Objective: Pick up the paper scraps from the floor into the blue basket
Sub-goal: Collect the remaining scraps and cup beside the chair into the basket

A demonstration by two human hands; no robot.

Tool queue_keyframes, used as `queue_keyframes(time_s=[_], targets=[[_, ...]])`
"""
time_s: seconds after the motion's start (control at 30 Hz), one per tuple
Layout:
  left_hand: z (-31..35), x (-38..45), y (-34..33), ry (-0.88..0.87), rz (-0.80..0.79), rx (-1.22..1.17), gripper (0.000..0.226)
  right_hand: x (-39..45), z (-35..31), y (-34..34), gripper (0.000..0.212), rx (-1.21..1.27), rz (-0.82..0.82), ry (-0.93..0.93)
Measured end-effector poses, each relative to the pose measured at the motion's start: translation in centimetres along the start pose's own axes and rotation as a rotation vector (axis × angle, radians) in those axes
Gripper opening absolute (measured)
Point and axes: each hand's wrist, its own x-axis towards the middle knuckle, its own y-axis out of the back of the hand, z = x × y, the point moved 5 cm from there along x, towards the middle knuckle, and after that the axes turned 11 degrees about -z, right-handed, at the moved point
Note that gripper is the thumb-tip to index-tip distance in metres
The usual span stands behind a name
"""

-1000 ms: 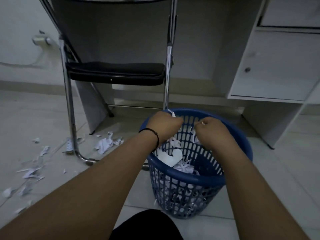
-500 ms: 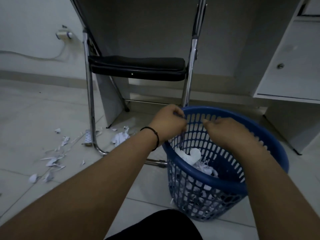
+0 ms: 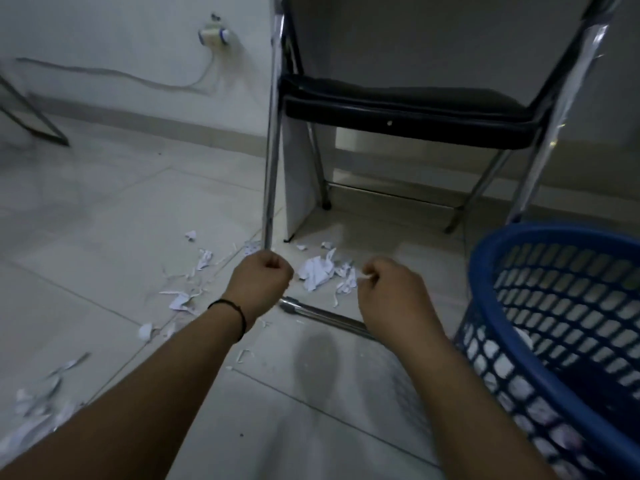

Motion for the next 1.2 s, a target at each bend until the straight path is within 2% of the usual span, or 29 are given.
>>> queue_keyframes(time_s=[0.1, 0.17, 0.3, 0.4, 0.5, 0.6, 0.7, 0.8, 0.83, 0.9, 0.97, 1.03, 1.13, 1.2], targets=[[-3.7, 2.6, -0.1, 0.013, -0.043, 0.106, 0.012, 3.6, 4.1, -5.6, 0.022, -0.064, -0.196, -0.215], [-5.5, 4.5, -0.8, 0.011, -0.073, 0.192, 0.003, 5.9, 6.5, -8.4, 0.026, -0.063, -0.259, -0.307], [-7.3, 8.9, -3.2, -0.053, -0.172, 0.355, 0.025, 10.5, 10.1, -11.8, 0.027, -0.032, -0.235, -0.393], [-7.6, 12.5, -5.6, -0.142, -0.26, 0.491, 0.038, 13.8, 12.3, -13.1, 0.031, 0.008, -0.107, -0.391], [-7.7, 16.2, -8.0, -0.245, -0.272, 0.628, 0.048, 17.0, 14.0, -13.8, 0.03, 0.002, 0.007, -0.358], [-9.1, 19.2, -10.1, -0.194, -0.307, 0.824, 0.072, 19.7, 15.2, -14.4, 0.033, -0.019, -0.006, -0.335], [-11.4, 21.0, -11.9, -0.097, -0.439, 0.998, 0.078, 21.5, 15.4, -15.6, 0.04, -0.072, -0.09, -0.212], [-13.2, 21.4, -12.4, -0.081, -0.465, 0.968, 0.07, 21.7, 15.7, -16.9, 0.058, -0.239, -0.182, -0.161], [-13.4, 21.3, -12.3, -0.108, -0.424, 0.938, 0.066, 21.6, 15.8, -17.2, 0.054, -0.312, -0.166, -0.146], [-13.3, 20.9, -11.8, -0.204, -0.318, 0.882, 0.056, 21.4, 15.5, -17.4, 0.034, -0.363, -0.086, -0.082], [-12.9, 20.5, -11.6, -0.269, -0.249, 0.84, 0.045, 21.1, 15.2, -17.5, 0.023, -0.356, -0.029, -0.042], [-12.6, 20.1, -11.3, -0.257, -0.195, 0.784, 0.038, 20.9, 14.9, -17.7, 0.024, -0.366, -0.016, -0.035], [-12.7, 19.5, -10.8, -0.216, -0.139, 0.678, 0.027, 20.4, 14.9, -17.7, 0.034, -0.299, 0.023, -0.062], [-13.2, 19.4, -10.6, -0.198, -0.123, 0.614, 0.032, 19.9, 14.9, -17.1, 0.044, -0.129, 0.103, -0.1]])
